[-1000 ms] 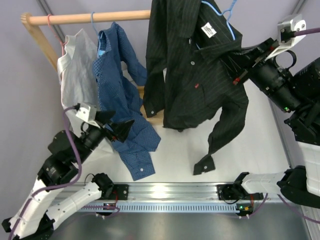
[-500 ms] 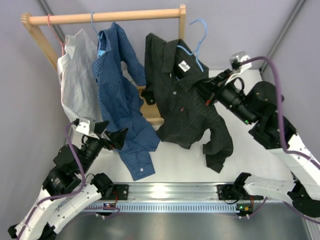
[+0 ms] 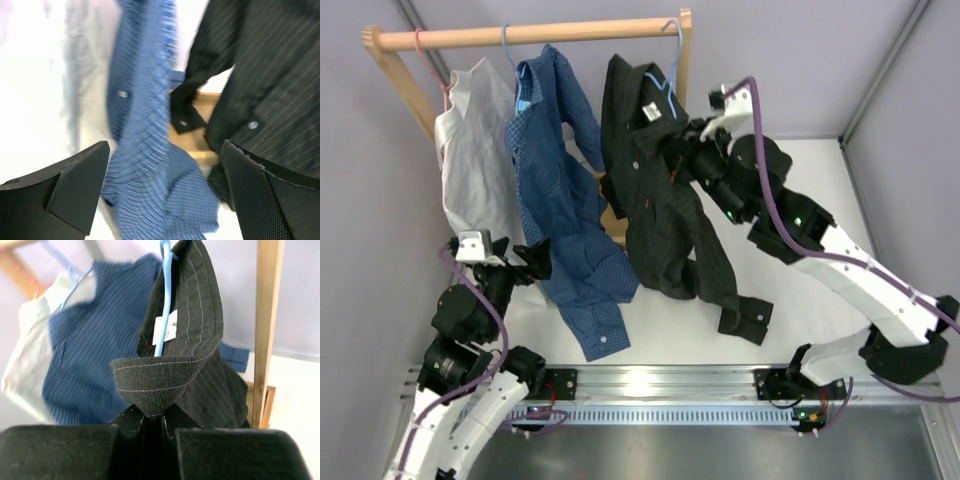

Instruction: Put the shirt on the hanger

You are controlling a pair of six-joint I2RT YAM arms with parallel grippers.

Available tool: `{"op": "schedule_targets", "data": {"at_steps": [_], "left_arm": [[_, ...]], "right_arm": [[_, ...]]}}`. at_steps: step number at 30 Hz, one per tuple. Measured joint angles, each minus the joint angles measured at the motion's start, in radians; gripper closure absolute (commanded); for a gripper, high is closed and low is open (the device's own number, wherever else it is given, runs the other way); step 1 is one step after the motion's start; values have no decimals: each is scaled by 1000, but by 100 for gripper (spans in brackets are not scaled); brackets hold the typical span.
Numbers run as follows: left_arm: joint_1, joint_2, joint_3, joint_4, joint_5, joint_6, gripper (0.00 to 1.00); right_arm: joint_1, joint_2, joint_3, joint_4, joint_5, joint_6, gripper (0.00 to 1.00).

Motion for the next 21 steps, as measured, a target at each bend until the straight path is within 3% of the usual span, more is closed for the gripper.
{"op": "schedule_targets", "data": {"at_steps": [6, 11, 17, 21], "left_arm": [[289, -16, -51, 62, 220, -13, 2], [311, -90, -76, 72, 310, -23, 2], [312, -114, -76, 89, 377, -39, 2], [313, -112, -22, 8, 420, -69, 2]], "right_arm": [[1, 294, 431, -146, 135, 19, 100], [-17, 450, 624, -239, 197, 19, 100], [-73, 517, 651, -312, 200, 33, 100], [-90, 523, 650, -336, 194, 34, 100]]}}
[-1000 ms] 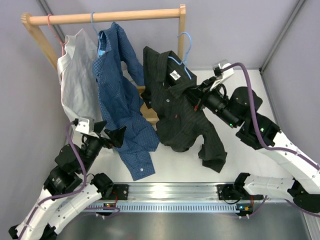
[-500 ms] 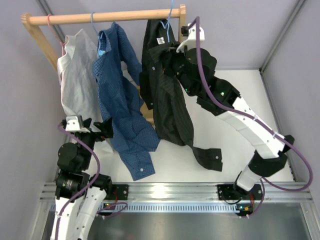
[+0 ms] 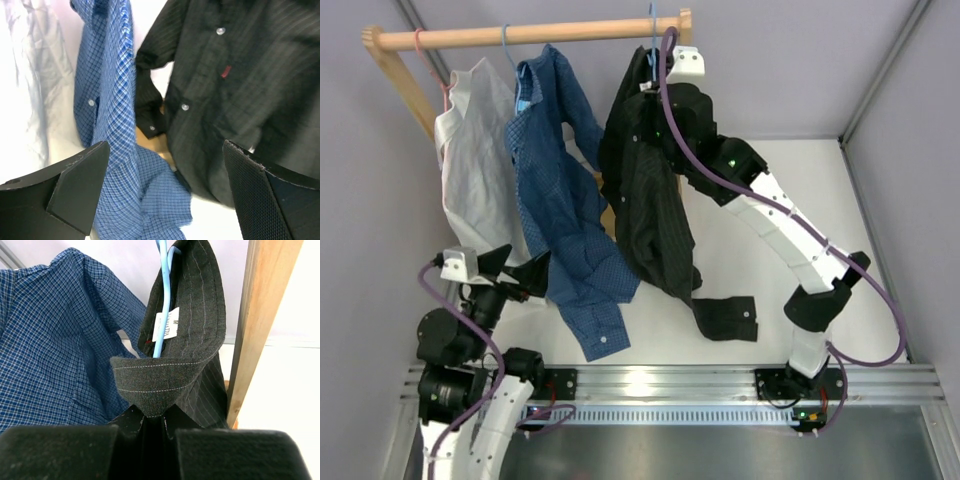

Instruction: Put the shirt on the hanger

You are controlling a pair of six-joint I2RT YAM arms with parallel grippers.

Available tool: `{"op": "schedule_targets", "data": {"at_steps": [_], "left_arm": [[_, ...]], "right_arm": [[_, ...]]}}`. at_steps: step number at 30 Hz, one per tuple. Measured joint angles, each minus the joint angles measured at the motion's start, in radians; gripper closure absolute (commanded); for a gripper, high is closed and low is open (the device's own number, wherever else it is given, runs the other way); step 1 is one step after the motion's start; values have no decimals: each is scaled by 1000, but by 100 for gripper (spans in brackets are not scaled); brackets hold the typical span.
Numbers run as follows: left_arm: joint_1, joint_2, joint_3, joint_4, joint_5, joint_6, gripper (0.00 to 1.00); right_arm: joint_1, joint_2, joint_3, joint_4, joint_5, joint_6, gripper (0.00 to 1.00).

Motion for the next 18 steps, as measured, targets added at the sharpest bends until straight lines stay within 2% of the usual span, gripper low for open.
{"op": "schedule_targets", "data": {"at_steps": [2, 3, 4, 6, 7, 10, 15, 18], "left_arm": [[0, 5, 77, -79, 13, -11, 2], [0, 7, 123, -114, 11, -13, 2], [0, 9, 174, -157, 2, -15, 2], [0, 13, 264, -224, -27, -14, 2], [0, 14, 307, -256, -58, -14, 2], [0, 18, 377, -333, -148, -9, 2], [0, 43, 370, -458, -252, -7, 2], [-1, 53, 372, -501, -295, -2, 2]], "right_arm": [[-2, 0, 0, -2, -5, 0, 96], [-2, 0, 0, -2, -6, 0, 84], [-2, 0, -2, -2, -7, 8, 43], [-2, -9, -28, 15, -7, 15, 4], [-1, -18, -53, 18, -7, 21, 0], [12, -56, -139, 27, -6, 14, 0], [58, -144, -256, 49, -1, 5, 1], [81, -283, -398, 69, -5, -14, 1]]}}
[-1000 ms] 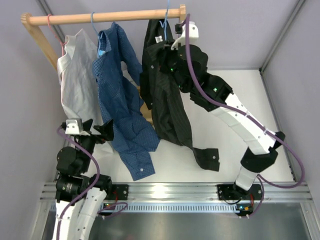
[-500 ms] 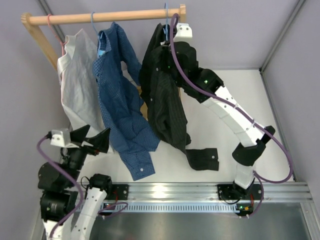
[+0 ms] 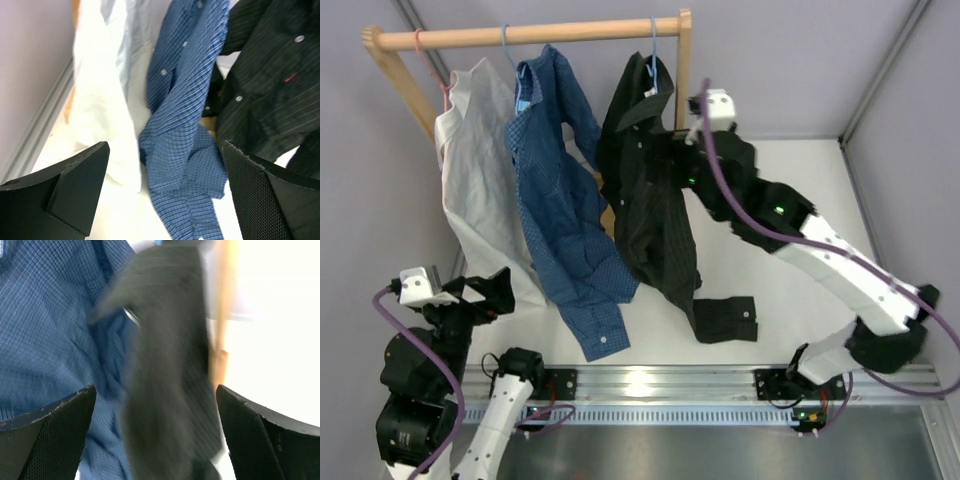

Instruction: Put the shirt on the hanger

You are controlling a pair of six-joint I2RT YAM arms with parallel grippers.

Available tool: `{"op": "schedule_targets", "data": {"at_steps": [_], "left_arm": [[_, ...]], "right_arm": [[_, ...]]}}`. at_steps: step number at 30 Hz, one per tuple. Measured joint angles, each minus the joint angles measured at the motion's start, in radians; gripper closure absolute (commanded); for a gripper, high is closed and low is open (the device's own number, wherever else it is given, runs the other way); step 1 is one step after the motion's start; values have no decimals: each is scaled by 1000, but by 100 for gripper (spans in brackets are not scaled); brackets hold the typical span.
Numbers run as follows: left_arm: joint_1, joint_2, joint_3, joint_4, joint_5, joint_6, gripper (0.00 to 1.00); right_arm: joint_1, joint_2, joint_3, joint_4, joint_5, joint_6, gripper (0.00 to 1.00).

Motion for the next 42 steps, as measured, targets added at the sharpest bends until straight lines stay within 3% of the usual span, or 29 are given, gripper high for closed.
{"op": "schedule_targets", "data": {"at_steps": [4, 9, 16, 23, 42], "left_arm": [[-21, 1, 35, -43, -58, 18, 2], [-68, -5, 51, -58, -148, 47, 2], [-90, -42, 29, -82, -172, 63, 2], [-91, -9, 16, -82, -108, 50, 2], [-91, 36, -62, -35, 12, 44, 2]], "right_arm": [[4, -316, -279, 37, 10, -38, 1], [5, -783, -630, 56, 142, -82, 0], [4, -1201, -897, -127, 285, -15, 1], [4, -1271, -911, -257, 313, 11, 1], [4, -1144, -919, -320, 358, -6, 1]]}}
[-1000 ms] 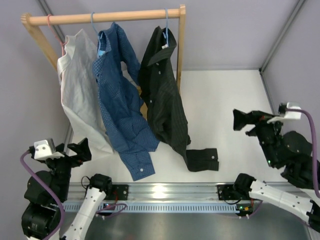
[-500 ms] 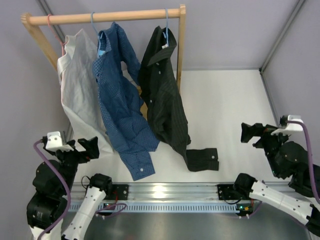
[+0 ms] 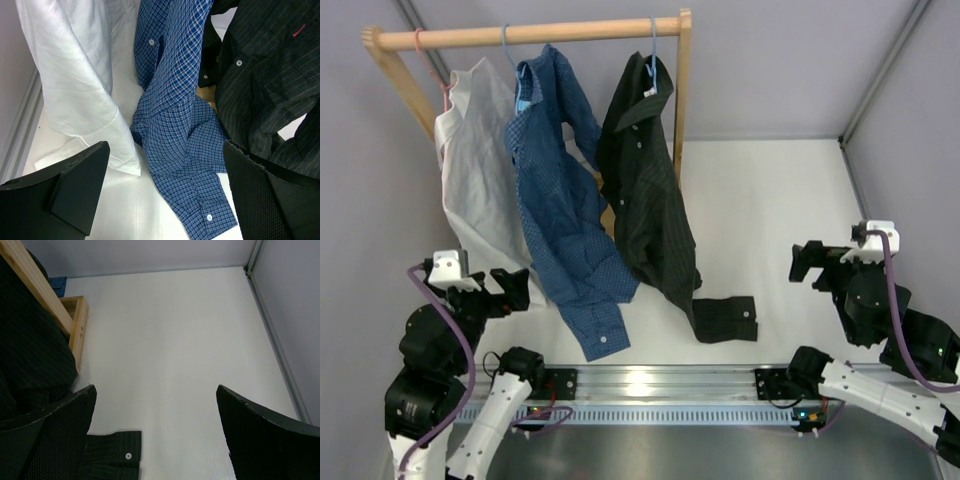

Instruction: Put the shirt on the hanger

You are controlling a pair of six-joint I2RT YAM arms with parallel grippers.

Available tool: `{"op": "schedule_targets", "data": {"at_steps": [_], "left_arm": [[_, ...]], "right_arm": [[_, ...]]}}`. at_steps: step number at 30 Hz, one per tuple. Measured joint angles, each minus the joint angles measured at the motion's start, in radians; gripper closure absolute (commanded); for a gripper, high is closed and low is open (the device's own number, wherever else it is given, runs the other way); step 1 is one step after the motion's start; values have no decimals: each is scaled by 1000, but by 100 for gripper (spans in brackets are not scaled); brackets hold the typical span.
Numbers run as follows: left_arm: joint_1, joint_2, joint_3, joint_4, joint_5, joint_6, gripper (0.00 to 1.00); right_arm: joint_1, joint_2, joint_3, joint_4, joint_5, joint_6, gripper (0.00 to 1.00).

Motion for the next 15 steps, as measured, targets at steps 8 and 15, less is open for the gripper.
{"op": "schedule_targets", "data": {"at_steps": [8, 15], "left_arm": [[0, 38, -68, 64, -10, 4, 2], [0, 37, -73, 92, -24, 7, 2]], "right_arm": [[0, 20, -1, 0, 0, 3, 1], [0, 33, -10, 2, 1, 10, 1]]}}
